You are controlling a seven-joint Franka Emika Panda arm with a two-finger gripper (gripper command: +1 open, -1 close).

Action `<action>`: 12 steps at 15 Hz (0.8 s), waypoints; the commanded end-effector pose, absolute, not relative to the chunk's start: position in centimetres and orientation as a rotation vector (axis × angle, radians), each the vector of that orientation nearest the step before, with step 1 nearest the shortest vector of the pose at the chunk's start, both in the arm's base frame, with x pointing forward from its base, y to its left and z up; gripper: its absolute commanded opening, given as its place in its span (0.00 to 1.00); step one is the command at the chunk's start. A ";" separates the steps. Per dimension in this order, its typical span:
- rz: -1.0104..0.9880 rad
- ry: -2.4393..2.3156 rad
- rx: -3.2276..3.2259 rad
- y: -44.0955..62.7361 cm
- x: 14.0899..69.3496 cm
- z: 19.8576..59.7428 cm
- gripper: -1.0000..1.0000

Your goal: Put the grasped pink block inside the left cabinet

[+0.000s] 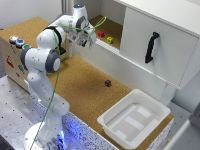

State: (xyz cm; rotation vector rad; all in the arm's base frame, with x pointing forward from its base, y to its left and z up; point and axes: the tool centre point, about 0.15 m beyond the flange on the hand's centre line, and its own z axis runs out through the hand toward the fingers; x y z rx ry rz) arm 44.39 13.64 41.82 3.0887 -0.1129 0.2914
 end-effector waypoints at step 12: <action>0.215 -0.116 3.101 -6.0 47.1 27.3 1.00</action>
